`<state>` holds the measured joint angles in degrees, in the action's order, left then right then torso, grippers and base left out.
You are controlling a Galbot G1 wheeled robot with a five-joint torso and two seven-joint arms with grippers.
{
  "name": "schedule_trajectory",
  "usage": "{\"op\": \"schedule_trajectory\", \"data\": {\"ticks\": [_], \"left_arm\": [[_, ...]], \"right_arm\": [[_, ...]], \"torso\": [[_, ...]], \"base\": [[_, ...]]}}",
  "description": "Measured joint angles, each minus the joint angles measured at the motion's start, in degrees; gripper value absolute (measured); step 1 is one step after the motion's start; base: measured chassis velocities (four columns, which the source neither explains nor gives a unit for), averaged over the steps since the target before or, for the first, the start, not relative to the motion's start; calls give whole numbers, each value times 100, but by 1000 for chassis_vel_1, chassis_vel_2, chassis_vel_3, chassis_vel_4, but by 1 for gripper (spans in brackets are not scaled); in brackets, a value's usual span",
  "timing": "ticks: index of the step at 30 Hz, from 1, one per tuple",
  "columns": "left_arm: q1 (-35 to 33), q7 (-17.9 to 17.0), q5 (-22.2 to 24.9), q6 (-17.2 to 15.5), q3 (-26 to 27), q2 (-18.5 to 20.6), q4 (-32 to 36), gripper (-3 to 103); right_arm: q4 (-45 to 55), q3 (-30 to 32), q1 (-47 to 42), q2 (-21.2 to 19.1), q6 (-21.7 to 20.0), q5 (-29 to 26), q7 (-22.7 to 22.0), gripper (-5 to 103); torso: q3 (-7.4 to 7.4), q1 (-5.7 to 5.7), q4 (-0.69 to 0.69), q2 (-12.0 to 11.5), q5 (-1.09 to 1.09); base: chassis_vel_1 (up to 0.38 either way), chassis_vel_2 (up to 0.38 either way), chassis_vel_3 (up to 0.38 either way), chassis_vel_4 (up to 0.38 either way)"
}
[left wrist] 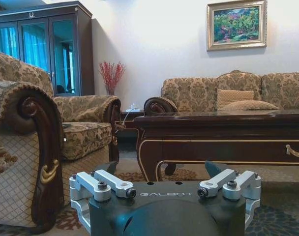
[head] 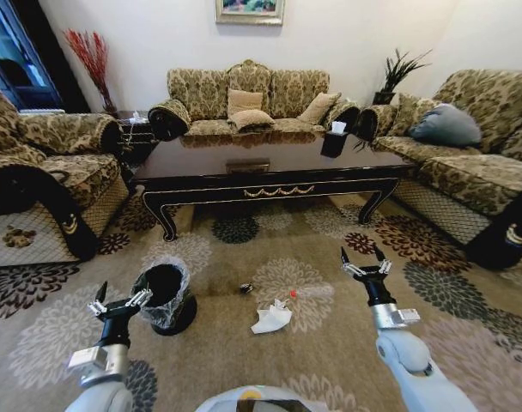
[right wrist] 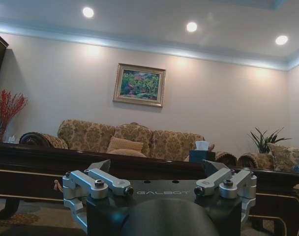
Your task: Move to the front of the table and pick up the trash from the floor, then place it into the trash bin.
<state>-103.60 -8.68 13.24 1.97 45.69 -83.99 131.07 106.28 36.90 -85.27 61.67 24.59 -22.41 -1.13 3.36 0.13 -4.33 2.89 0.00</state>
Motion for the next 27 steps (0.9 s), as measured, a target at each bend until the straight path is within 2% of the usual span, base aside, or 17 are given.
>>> {"op": "schedule_trajectory", "data": {"ticks": [8, 12, 14, 17, 18, 19, 22, 23, 24, 25, 27], "left_arm": [[62, -58, 66, -34, 27, 66, -66, 100], [224, -383, 260, -427, -2, 134, -72, 100], [270, -445, 319, -513, -4, 154, -72, 100], [710, -938, 714, -1234, 69, 350, -126, 100], [710, -938, 714, -1234, 69, 350, -126, 100], [809, -1024, 843, -1419, 97, 407, -138, 100], [1168, -1271, 1601, -2349, 226, 687, -281, 100], [1168, -1271, 1601, -2349, 226, 687, -281, 100], [1250, -1327, 1779, -2626, 256, 732, -351, 100], [1377, -1468, 2097, -3104, 303, 771, -506, 100], [1493, -1615, 2440, -3507, 336, 776, -711, 100]], "right_arm": [[-31, -39, 39, 38, 61, 34, 28, 100], [-60, -94, 78, 124, 216, 45, 107, 100], [-63, -107, 80, 134, 216, 59, 98, 100], [-107, -165, 86, 188, 215, 164, 55, 100], [-107, -165, 86, 188, 215, 164, 55, 100], [-117, -175, 86, 199, 218, 178, 52, 100], [-178, -223, 92, 249, 249, 245, 48, 100], [-178, -223, 92, 249, 249, 245, 48, 100], [-195, -234, 100, 265, 261, 268, 48, 100], [-218, -248, 110, 291, 280, 312, 47, 100], [-240, -261, 117, 317, 296, 352, 47, 100]], "torso": [[1, 1, 1, 0, 0], [3, 3, 2, -1, -1], [2, 3, 2, -1, -1], [1, 2, 0, 0, 0], [1, 2, 0, 0, 0], [1, 2, -1, 0, -1], [1, 2, -1, 0, 0], [1, 2, -1, 0, 0], [1, 2, -1, 0, 0], [1, 2, 1, 0, -1], [1, 2, 1, 0, -1]], "base": [[-103, 107, 95, -100], [-66, 86, 68, -90], [-19, 49, 53, -62], [0, 0, 0, 0], [0, 0, 0, 0], [0, 0, 0, 0], [0, 0, 0, 0], [0, 0, 0, 0], [0, 0, 0, 0], [0, 0, 0, 0], [0, 0, 0, 0]]}}
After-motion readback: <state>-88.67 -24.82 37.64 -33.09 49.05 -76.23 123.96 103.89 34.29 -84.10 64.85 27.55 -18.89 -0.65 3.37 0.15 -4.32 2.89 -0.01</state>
